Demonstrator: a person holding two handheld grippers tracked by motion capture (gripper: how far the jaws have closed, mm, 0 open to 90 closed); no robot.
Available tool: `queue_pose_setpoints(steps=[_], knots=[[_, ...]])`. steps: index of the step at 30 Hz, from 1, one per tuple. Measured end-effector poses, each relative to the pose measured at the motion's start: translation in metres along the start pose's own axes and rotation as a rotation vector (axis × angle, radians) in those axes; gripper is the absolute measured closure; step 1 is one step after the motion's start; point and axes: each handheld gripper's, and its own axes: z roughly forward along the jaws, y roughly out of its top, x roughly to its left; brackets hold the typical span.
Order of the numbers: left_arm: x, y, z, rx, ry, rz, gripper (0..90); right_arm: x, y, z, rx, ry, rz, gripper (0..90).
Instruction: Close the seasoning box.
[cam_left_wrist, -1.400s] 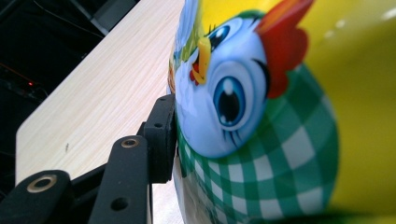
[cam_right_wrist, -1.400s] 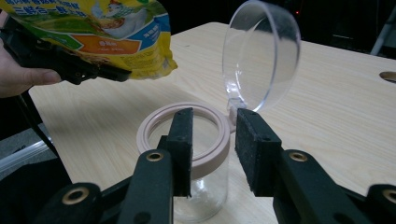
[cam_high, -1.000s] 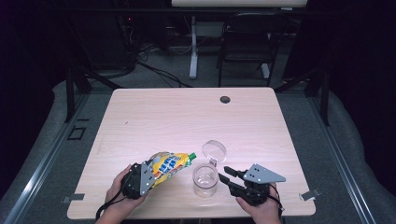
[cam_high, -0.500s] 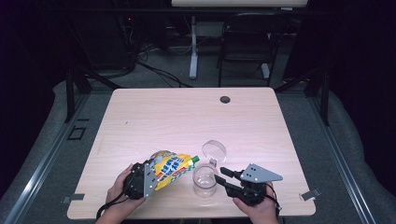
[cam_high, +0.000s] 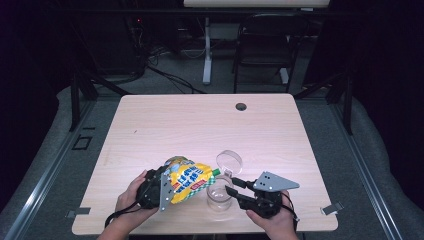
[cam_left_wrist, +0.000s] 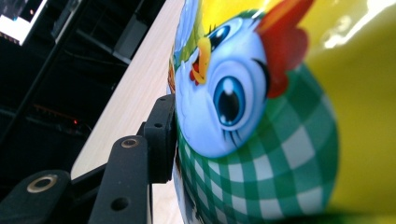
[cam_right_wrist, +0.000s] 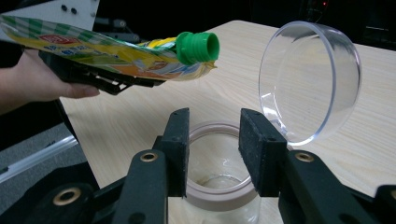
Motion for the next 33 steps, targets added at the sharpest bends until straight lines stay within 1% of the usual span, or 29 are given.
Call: queue_pose_setpoints(steps=[5,7,8,11,12,13,18,20,21,22,24,28,30,31,33], knots=[[-0.001,0.002,0.006,-0.008,0.002,0.03,55.9,0.0,0.002,0.002,0.019,0.001,0.002,63.5],[0.0,0.003,0.008,-0.005,0.006,0.044,55.9,0.0,0.004,0.003,0.02,0.0,0.004,63.5],[0.001,0.004,0.008,-0.006,0.01,0.054,55.9,0.001,0.005,0.004,0.01,0.005,0.01,63.5],[0.004,0.005,0.008,0.001,0.006,0.073,55.9,0.002,0.009,0.007,0.006,0.012,0.003,63.5],[0.006,0.006,0.007,0.01,0.009,0.092,55.9,0.003,0.009,0.008,0.006,0.013,0.0,63.5],[0.007,0.006,0.007,0.009,0.009,0.095,55.9,0.004,0.008,0.009,0.0,0.019,0.004,63.5],[0.009,0.011,0.005,0.015,0.018,0.14,55.9,0.007,0.004,0.011,-0.007,0.026,0.0,63.5],[0.008,0.012,0.004,0.027,0.019,0.156,55.9,0.008,0.003,0.011,-0.012,0.033,0.001,63.3],[0.009,0.013,0.004,0.032,0.023,0.171,55.9,0.008,0.003,0.011,-0.01,0.035,-0.001,63.2],[0.009,0.014,0.004,0.041,0.015,0.178,56.0,0.008,0.003,0.01,-0.011,0.036,0.0,63.2],[0.009,0.015,0.004,0.048,0.023,0.193,55.9,0.007,0.002,0.01,-0.009,0.036,-0.003,63.2],[0.011,0.016,0.002,0.056,0.031,0.205,55.9,0.007,0.001,0.01,-0.015,0.036,0.004,63.2],[0.011,0.015,0.001,0.058,0.036,0.212,56.0,0.007,0.001,0.009,-0.007,0.032,-0.006,63.2],[0.011,0.015,0.001,0.059,0.04,0.215,56.0,0.007,0.001,0.009,-0.013,0.035,-0.001,63.2],[0.011,0.016,-0.001,0.062,0.046,0.228,56.0,0.008,0.001,0.009,-0.015,0.033,-0.001,62.7]])
